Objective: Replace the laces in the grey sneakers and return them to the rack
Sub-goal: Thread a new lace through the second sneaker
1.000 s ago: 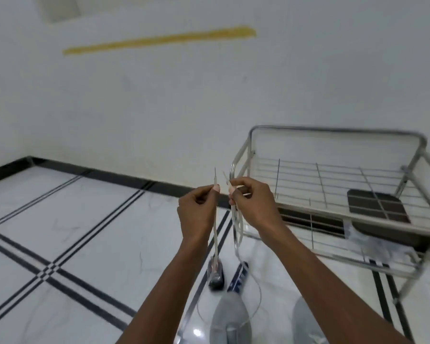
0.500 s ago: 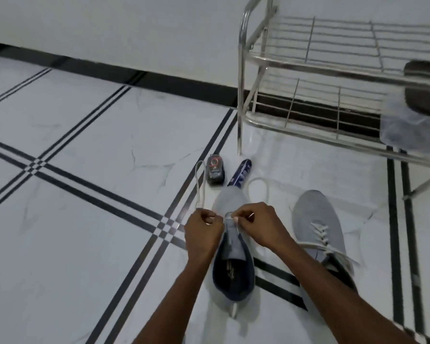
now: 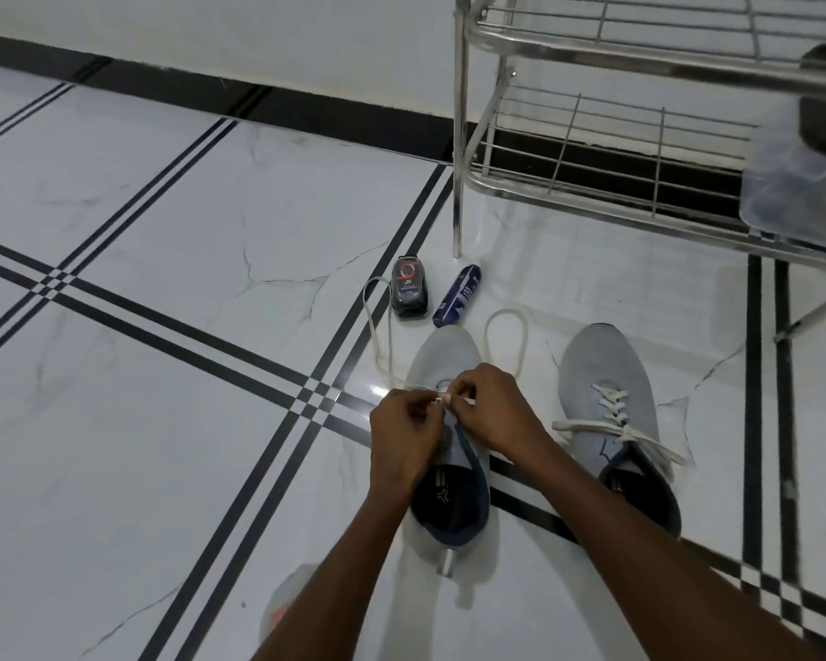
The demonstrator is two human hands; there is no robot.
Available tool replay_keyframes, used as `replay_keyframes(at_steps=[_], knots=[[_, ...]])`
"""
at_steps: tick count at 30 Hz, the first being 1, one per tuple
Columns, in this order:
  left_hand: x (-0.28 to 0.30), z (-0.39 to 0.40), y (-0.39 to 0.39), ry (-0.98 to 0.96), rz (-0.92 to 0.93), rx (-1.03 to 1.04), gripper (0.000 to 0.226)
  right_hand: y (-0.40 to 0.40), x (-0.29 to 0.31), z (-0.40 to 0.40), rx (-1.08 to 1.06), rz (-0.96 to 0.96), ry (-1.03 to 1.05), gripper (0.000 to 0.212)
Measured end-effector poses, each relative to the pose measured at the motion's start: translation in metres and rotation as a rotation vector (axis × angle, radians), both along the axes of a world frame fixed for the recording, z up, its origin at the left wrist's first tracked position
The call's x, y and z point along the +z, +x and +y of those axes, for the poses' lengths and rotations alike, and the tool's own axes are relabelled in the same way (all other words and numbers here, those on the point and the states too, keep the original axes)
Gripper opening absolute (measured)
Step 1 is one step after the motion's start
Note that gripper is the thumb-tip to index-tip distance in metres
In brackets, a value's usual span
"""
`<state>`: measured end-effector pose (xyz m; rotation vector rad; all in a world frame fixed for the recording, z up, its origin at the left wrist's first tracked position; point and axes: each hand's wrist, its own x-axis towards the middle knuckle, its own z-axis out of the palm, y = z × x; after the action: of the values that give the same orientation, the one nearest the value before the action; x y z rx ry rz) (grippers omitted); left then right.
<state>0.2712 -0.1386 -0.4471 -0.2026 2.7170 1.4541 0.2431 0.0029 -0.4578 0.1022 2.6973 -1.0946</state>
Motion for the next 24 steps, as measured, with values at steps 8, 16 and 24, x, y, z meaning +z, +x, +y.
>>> replay_keyframes(at_steps=[8, 16, 24], knots=[[-0.011, -0.001, -0.003, 0.055, -0.023, 0.044, 0.024, 0.002, -0.001, -0.003, -0.077, -0.028, -0.022, 0.011], [-0.018, -0.004, -0.001, 0.243, -0.071, 0.081, 0.022, 0.006, -0.005, -0.014, -0.220, -0.036, -0.080, 0.012], [-0.030, -0.013, -0.001, 0.253, -0.043, 0.032, 0.012, 0.015, 0.012, -0.022, -0.182, 0.167, 0.255, 0.020]])
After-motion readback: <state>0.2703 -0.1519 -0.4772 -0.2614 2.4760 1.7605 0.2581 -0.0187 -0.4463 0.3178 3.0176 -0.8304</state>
